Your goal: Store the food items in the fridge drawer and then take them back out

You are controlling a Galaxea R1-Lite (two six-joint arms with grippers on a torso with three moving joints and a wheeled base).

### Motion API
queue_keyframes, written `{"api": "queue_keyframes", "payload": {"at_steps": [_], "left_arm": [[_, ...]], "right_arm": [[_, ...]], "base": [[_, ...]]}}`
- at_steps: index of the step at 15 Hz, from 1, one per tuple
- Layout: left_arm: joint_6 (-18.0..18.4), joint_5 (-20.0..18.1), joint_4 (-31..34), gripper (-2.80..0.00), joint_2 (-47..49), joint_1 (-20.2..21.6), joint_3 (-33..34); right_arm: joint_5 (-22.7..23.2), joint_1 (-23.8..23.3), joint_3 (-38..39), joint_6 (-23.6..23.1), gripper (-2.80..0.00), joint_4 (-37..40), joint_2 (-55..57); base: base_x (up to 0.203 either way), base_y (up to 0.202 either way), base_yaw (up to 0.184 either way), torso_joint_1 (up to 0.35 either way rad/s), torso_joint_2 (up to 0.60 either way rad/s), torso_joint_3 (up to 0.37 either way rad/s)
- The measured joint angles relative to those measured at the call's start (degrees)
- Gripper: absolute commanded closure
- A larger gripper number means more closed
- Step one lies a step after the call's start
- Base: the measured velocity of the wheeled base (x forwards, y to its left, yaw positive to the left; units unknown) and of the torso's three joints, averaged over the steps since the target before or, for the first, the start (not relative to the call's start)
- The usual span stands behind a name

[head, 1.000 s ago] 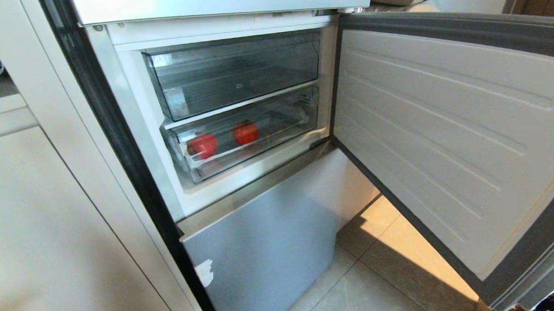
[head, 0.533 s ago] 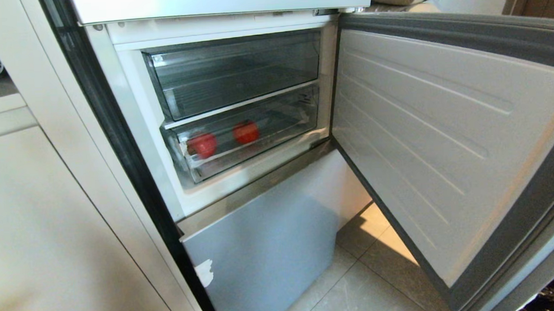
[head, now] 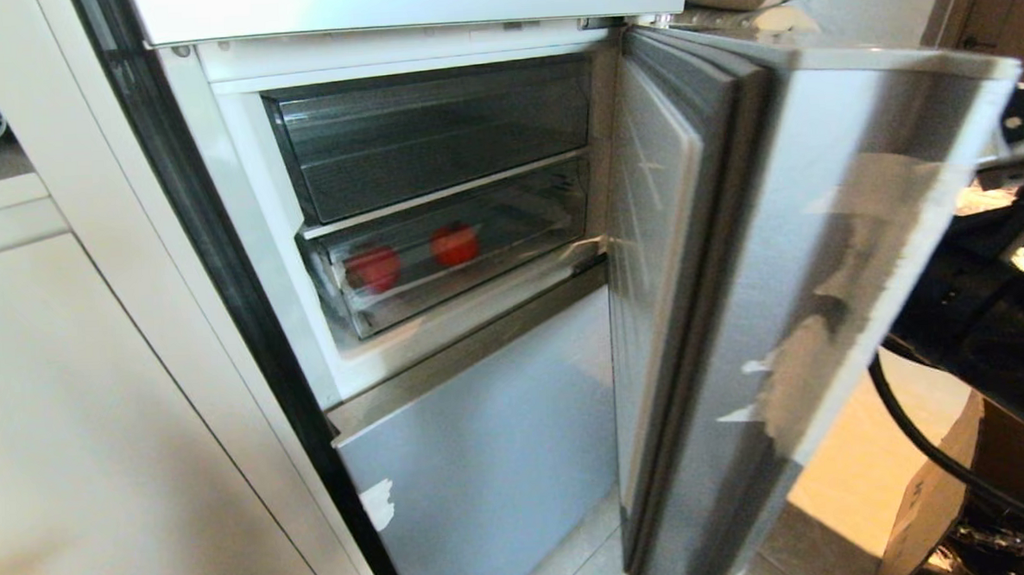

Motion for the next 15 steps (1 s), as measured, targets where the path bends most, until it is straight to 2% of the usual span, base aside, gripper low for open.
{"api": "queue_keyframes", "payload": {"at_steps": [1, 3, 5, 6, 8, 11, 15], "left_arm": [[0.0, 0.0, 0.0, 0.00, 0.0, 0.0, 0.0], [0.0, 0.0, 0.0, 0.00, 0.0, 0.0, 0.0], [0.0, 0.0, 0.0, 0.00, 0.0, 0.0, 0.0], [0.0, 0.0, 0.0, 0.00, 0.0, 0.0, 0.0], [0.0, 0.0, 0.0, 0.00, 0.0, 0.0, 0.0], [0.0, 0.0, 0.0, 0.00, 0.0, 0.0, 0.0], [0.0, 0.0, 0.0, 0.00, 0.0, 0.0, 0.0]], "right_arm": [[2.6, 2.2, -2.4, 0.1, 0.00, -1.0, 2.6], [12.9, 4.4, -6.0, 1.6, 0.00, -3.6, 6.9], [23.8, 4.6, -9.8, 5.8, 0.00, -5.5, 10.5], [27.5, 4.4, -11.3, 9.2, 0.00, -6.0, 11.8], [29.4, 3.7, -10.9, 12.6, 0.00, -8.8, 12.4], [30.1, 2.6, -10.3, 13.0, 0.00, -10.8, 12.4], [35.1, 0.2, -16.7, 13.0, 0.00, -10.9, 18.1]], "base": [[0.000, 0.000, 0.000, 0.000, 0.00, 0.000], [0.000, 0.000, 0.000, 0.000, 0.00, 0.000], [0.000, 0.000, 0.000, 0.000, 0.00, 0.000], [0.000, 0.000, 0.000, 0.000, 0.00, 0.000], [0.000, 0.000, 0.000, 0.000, 0.00, 0.000], [0.000, 0.000, 0.000, 0.000, 0.00, 0.000], [0.000, 0.000, 0.000, 0.000, 0.00, 0.000]]}}
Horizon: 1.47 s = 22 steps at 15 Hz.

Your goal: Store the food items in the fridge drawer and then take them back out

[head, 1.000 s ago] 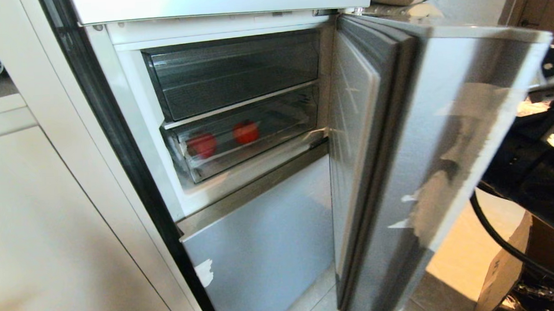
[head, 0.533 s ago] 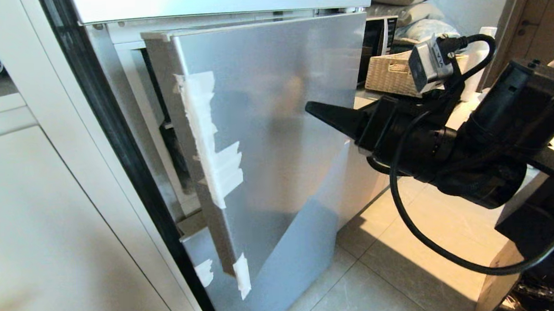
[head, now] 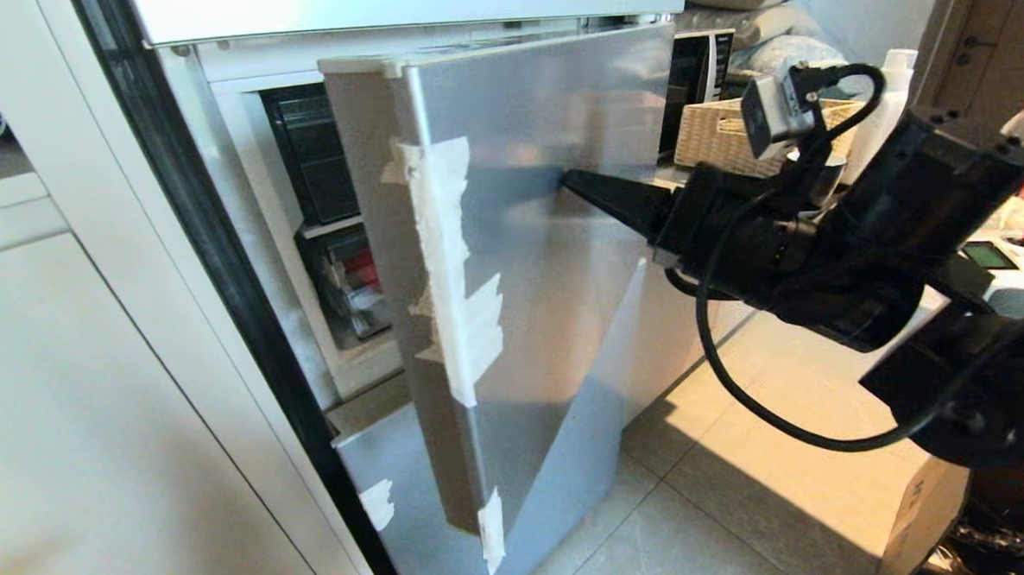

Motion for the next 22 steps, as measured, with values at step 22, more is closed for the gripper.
{"api": "queue_keyframes", "payload": {"at_steps": [22], "left_arm": [[0.0, 0.0, 0.0, 0.00, 0.0, 0.0, 0.0]], "right_arm": [[-19.7, 2.0, 17.4, -17.4, 0.00, 9.7, -10.4]], "base": [[0.000, 0.000, 0.000, 0.000, 0.00, 0.000]]}}
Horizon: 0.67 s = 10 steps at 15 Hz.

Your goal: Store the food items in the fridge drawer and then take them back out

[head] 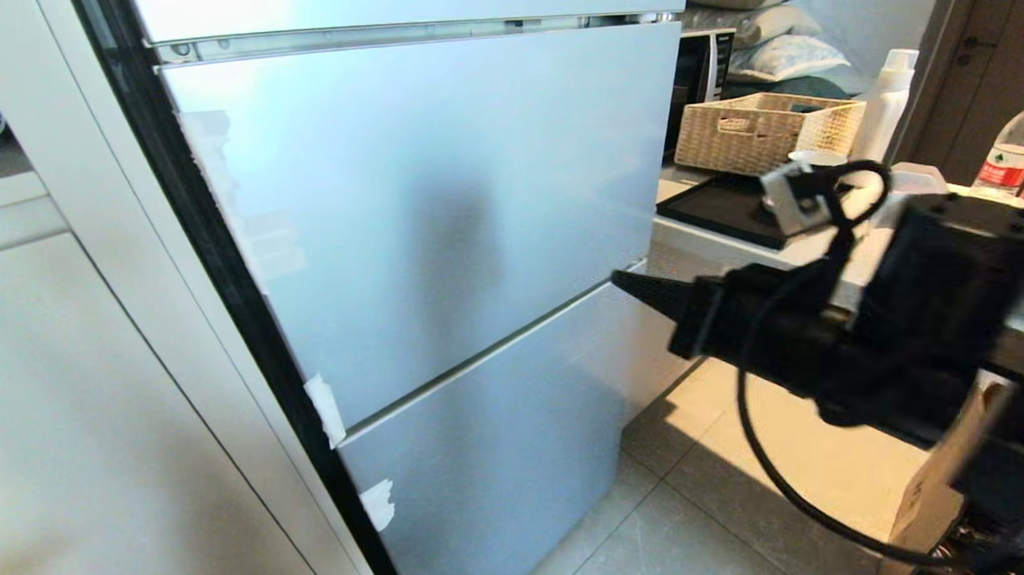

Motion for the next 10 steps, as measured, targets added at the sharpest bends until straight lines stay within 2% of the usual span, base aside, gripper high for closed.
{"api": "queue_keyframes", "payload": {"at_steps": [2, 3, 8, 10], "left_arm": [[0.0, 0.0, 0.0, 0.00, 0.0, 0.0, 0.0], [-0.1, 0.0, 0.0, 0.00, 0.0, 0.0, 0.0], [-0.2, 0.0, 0.0, 0.00, 0.0, 0.0, 0.0], [-0.2, 0.0, 0.0, 0.00, 0.0, 0.0, 0.0]], "right_arm": [[-3.9, -3.1, 11.0, -5.1, 0.00, 1.8, -12.7], [-3.9, -6.0, 14.7, -7.3, 0.00, 4.5, -19.4], [-1.1, -23.0, 27.6, -16.0, 0.00, 32.1, -58.0], [-1.6, -29.4, 35.9, -21.7, 0.00, 41.0, -69.3]], "base": [[0.000, 0.000, 0.000, 0.000, 0.00, 0.000], [0.000, 0.000, 0.000, 0.000, 0.00, 0.000], [0.000, 0.000, 0.000, 0.000, 0.00, 0.000], [0.000, 0.000, 0.000, 0.000, 0.00, 0.000]]}}
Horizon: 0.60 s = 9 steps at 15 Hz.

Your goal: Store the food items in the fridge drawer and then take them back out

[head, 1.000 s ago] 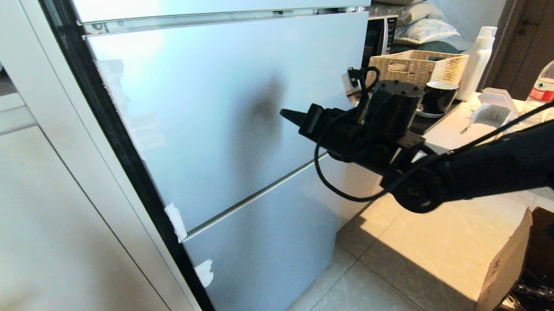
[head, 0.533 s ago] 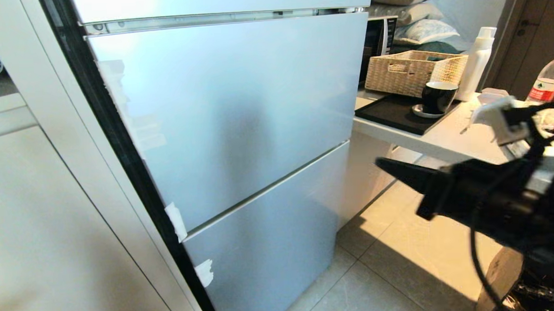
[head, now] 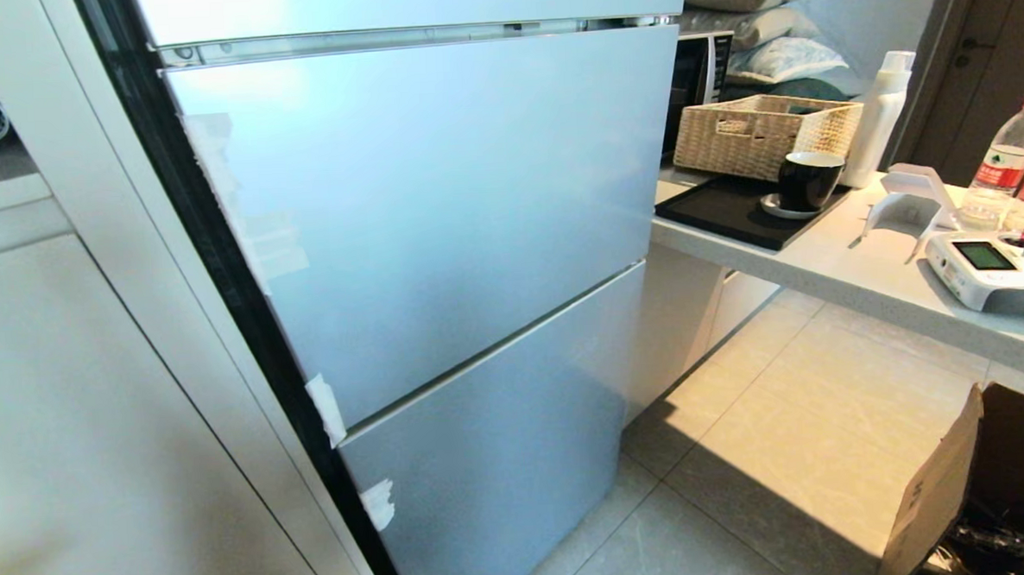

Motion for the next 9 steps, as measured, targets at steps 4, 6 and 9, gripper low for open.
{"api": "queue_keyframes", "payload": {"at_steps": [4, 6, 9], "left_arm": [[0.0, 0.0, 0.0, 0.00, 0.0, 0.0, 0.0], [0.0, 0.0, 0.0, 0.00, 0.0, 0.0, 0.0], [0.0, 0.0, 0.0, 0.00, 0.0, 0.0, 0.0]], "right_arm": [[-1.8, -6.3, 4.7, -8.4, 0.00, 14.6, -15.9], [-4.1, -6.7, 5.0, -4.5, 0.00, 15.0, -20.0], [-4.6, -6.9, 5.2, -1.9, 0.00, 14.8, -22.4]], "base": [[0.000, 0.000, 0.000, 0.000, 0.00, 0.000], [0.000, 0.000, 0.000, 0.000, 0.00, 0.000], [0.000, 0.000, 0.000, 0.000, 0.00, 0.000]]}}
